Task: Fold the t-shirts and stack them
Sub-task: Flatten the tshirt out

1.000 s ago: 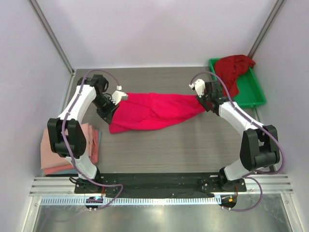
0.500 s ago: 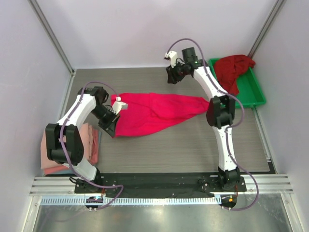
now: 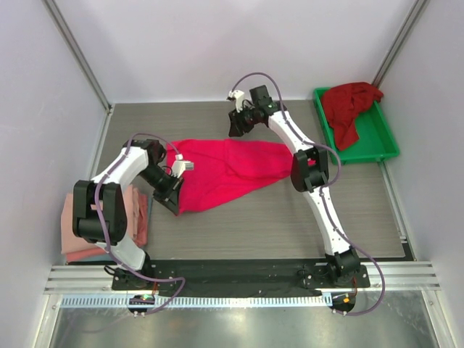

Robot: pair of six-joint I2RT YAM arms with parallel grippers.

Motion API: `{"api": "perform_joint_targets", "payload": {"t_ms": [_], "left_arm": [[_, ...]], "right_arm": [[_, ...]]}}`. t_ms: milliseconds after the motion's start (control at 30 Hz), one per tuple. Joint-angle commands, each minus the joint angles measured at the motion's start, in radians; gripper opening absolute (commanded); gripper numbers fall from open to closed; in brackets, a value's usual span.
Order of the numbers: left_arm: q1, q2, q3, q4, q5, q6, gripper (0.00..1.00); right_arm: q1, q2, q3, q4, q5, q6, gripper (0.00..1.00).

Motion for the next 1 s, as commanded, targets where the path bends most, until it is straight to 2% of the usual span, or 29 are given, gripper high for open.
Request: {"api": "perform_joint_targets", "payload": {"t_ms": [0,500,667,967], "left_arm": [[-0.002,-0.017,-0.003,-0.003,0.029,-0.013,0.00],[-0.002,0.048,0.042,-0.006,0.032,-0.016,0.02],[-0.002,0.040,0.034,-0.002,0.027,-0.016,0.02],[-0.002,0.049,0.031,0.005,0.021,-0.017,0.03]], "right_arm": [[0.023,0.019,0.047,0.110,-0.040,0.063,0.49],[0.024,0.054,0.009,0.165,-0.024,0.079,0.51],[0.023,0.048,-0.005,0.167,-0.033,0.091,0.46],[0.018,0.033,-0.052,0.162,-0.096,0.131,0.45]]}}
